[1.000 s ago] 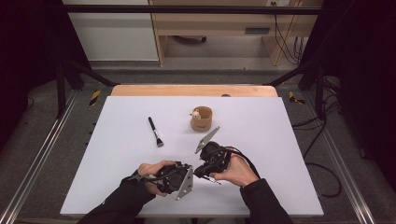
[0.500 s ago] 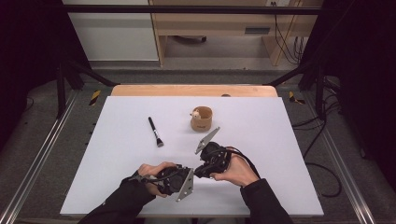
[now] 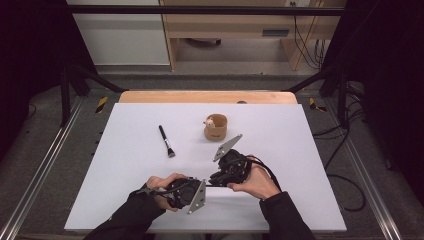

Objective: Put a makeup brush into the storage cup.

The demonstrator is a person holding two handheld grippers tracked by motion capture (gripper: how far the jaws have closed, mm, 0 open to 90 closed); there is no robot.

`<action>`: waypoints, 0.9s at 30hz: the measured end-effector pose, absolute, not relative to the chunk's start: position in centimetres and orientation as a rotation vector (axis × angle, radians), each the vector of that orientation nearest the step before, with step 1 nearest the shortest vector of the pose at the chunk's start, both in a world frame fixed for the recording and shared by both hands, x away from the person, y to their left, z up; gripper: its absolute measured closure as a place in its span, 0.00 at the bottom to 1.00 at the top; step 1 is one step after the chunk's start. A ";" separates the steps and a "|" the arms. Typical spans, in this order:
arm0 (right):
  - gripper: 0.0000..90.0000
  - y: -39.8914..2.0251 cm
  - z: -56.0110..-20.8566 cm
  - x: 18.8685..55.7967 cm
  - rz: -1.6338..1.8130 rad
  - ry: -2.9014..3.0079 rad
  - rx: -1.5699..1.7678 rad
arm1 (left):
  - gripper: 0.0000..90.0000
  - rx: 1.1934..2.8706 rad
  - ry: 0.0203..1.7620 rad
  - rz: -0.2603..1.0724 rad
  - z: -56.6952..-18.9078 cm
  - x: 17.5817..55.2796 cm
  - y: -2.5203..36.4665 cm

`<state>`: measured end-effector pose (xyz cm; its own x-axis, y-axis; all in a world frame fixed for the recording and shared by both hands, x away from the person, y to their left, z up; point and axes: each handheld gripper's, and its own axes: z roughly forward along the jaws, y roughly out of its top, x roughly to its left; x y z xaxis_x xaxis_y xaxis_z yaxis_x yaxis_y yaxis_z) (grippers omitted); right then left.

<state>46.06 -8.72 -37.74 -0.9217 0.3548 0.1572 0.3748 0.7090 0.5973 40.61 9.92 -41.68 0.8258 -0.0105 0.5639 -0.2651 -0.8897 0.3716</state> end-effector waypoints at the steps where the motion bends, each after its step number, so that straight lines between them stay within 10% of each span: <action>1: 0.86 -8.9 -37.6 46.1 -1.044 -2.874 -0.636 | 0.94 2.564 -0.199 0.785 -41.7 40.7 10.0; 27: 0.27 -13.8 -35.9 45.9 -1.573 -2.808 -1.008 | 0.94 2.502 0.190 0.620 -42.4 41.8 11.2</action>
